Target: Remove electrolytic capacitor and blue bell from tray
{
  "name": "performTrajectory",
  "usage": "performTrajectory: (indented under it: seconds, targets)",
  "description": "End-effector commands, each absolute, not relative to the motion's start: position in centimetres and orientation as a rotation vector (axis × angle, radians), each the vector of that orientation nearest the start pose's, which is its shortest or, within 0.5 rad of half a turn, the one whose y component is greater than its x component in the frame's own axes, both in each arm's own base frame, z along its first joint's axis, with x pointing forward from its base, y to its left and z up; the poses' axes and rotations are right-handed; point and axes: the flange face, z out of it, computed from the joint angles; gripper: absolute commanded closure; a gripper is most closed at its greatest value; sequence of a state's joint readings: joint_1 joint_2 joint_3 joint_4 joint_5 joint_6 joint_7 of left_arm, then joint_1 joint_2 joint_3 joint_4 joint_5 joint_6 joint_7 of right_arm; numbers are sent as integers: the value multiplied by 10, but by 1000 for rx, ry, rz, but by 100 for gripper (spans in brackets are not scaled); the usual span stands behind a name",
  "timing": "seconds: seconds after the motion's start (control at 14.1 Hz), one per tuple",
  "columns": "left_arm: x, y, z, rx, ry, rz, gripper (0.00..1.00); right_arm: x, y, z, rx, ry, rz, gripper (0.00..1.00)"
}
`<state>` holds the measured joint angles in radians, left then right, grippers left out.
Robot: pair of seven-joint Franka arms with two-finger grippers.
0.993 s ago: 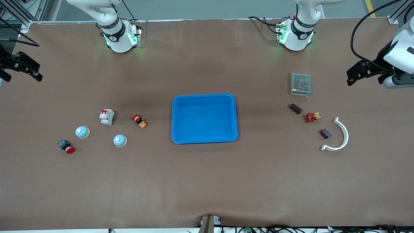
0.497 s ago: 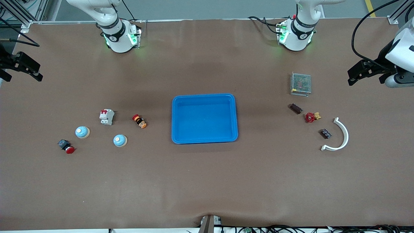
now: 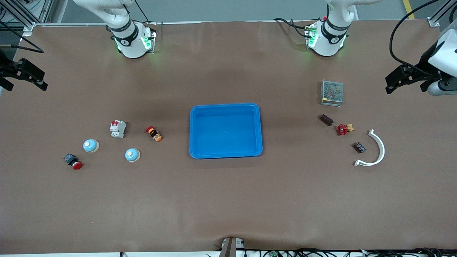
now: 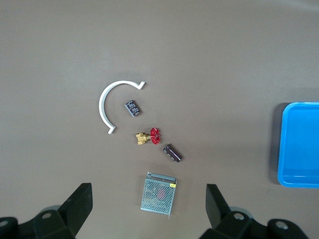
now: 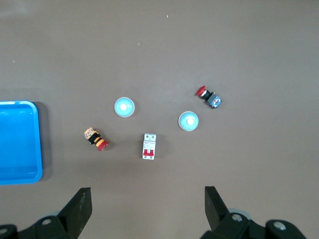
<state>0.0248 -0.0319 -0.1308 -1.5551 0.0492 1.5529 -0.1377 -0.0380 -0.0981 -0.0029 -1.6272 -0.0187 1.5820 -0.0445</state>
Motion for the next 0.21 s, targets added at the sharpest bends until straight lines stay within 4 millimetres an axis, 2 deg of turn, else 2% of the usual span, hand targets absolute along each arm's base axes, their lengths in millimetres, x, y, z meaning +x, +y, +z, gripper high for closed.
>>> performTrajectory:
  seconds: [0.0,0.14]
  targets:
    - [538,-51,654,-3101,-15,-51,0,543,-33,656,-3145,20,-14,0]
    - [538,-50,654,-3101,-17,-51,0,543,-33,662,-3144,20,-36,0]
